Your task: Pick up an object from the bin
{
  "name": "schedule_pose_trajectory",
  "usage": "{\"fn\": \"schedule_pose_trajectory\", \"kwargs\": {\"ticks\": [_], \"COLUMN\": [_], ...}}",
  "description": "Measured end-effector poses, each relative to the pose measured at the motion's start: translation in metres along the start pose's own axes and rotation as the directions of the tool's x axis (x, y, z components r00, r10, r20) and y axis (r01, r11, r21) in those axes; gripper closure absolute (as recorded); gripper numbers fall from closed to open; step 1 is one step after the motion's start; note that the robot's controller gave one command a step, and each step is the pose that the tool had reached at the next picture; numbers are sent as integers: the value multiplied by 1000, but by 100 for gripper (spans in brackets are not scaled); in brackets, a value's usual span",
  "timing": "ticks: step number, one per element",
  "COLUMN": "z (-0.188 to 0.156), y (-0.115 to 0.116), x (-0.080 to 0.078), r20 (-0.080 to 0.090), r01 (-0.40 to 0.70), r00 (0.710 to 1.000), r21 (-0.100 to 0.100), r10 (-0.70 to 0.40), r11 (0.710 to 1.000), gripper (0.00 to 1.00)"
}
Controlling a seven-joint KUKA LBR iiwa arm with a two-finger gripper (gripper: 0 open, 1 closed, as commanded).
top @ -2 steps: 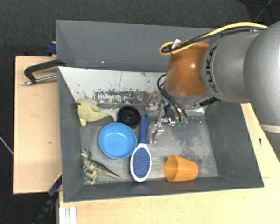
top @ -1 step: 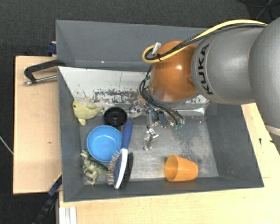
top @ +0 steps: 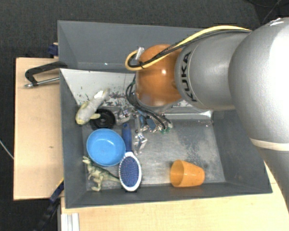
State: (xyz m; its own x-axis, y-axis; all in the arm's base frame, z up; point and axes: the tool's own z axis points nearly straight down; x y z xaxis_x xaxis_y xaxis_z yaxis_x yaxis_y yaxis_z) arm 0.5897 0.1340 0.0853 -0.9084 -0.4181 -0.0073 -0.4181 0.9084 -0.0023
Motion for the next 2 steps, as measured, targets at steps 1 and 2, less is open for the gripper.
{"fn": "schedule_pose_trajectory", "kwargs": {"ticks": [1,2], "z": [1,-136], "y": [3,24], "x": [0,13], "r20": [0,4], "r01": [6,41], "r00": [1000,999], "r21": [-2,-1], "r10": [-6,-41], "r11": [1000,999], "gripper": [100,100]}}
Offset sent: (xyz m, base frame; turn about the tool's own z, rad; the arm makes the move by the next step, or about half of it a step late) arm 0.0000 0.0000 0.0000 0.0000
